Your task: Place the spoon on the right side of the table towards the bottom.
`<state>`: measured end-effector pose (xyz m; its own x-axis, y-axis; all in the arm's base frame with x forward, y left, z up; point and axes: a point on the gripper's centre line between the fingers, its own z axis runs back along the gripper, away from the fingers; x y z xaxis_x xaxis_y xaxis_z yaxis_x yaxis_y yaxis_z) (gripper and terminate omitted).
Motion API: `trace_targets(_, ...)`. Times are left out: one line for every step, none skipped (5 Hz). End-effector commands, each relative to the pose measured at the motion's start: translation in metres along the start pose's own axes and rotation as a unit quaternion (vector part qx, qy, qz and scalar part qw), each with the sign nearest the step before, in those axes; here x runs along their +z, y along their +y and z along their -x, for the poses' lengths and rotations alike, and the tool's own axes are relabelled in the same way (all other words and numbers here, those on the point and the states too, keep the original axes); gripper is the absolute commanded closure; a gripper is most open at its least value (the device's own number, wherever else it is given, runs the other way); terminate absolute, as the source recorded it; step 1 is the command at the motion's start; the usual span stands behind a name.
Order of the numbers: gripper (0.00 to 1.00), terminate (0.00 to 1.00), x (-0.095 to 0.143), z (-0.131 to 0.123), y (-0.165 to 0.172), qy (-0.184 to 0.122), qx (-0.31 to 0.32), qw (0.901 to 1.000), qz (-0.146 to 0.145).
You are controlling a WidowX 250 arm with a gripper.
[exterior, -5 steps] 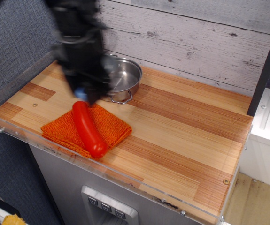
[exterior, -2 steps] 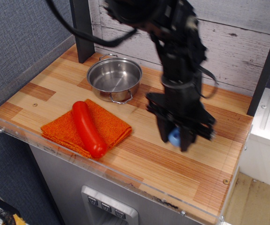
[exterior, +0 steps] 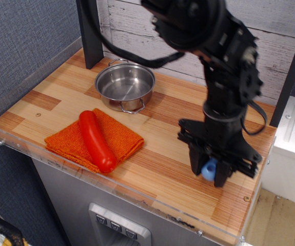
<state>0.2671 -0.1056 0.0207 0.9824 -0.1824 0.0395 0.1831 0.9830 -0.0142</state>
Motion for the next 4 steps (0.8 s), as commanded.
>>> trace_targets(1.0,0.0,0.004,0.006,-0.002,0.001,0.022,0.998,-0.06)
trace_targets(1.0,0.0,0.004,0.008,0.003,0.002,0.034,0.998,-0.053)
trace_targets(1.0,0.0,0.003,0.009,0.007,-0.003,0.036,0.9989,-0.031)
trace_targets(0.0,0.0,0.007,0.009,0.009,0.001,0.042,0.9987,-0.03)
